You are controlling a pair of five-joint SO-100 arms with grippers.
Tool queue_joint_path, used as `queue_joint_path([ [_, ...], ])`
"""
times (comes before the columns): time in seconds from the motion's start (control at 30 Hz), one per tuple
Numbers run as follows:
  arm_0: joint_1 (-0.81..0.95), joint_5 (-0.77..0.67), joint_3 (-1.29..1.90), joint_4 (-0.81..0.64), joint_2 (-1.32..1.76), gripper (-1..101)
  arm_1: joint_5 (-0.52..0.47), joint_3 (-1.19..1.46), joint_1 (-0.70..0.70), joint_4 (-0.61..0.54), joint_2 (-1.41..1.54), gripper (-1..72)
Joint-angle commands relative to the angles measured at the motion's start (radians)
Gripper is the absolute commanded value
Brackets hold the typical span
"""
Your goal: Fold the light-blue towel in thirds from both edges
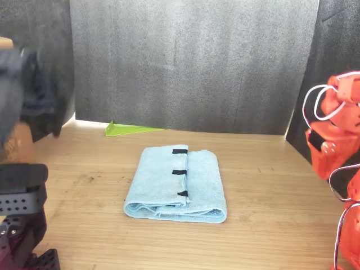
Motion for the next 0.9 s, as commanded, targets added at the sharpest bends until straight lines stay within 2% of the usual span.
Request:
queue_joint_path([
  [0.0,0.023,-0.011,0.095,-0.058,0.089,0,-0.02,0.072,-0.055,-0.071,0.12,0.0],
  [0.27,-0.14,-0.084,0.382,-0.179,0.357,0,0.026,0.236,-0.08,-0.176,0.301,0.0],
  [0.43,-0.107,-0.092,0.436,-0.178,0.425,0,0.034,0.423,-0.051,-0.245,0.558,0.0],
  [0.6,-0.115,-0.107,0.492,-0.143,0.554,0,0.037,0.515,-0.054,-0.219,0.787,0.8],
  [0.83,-0.12,-0.115,0.506,-0.15,0.552,0,0.028,0.676,-0.086,-0.086,1.227,2.8],
  [0.87,-0.121,-0.115,0.506,-0.15,0.552,0,0.025,0.675,-0.094,-0.086,1.221,2.6],
])
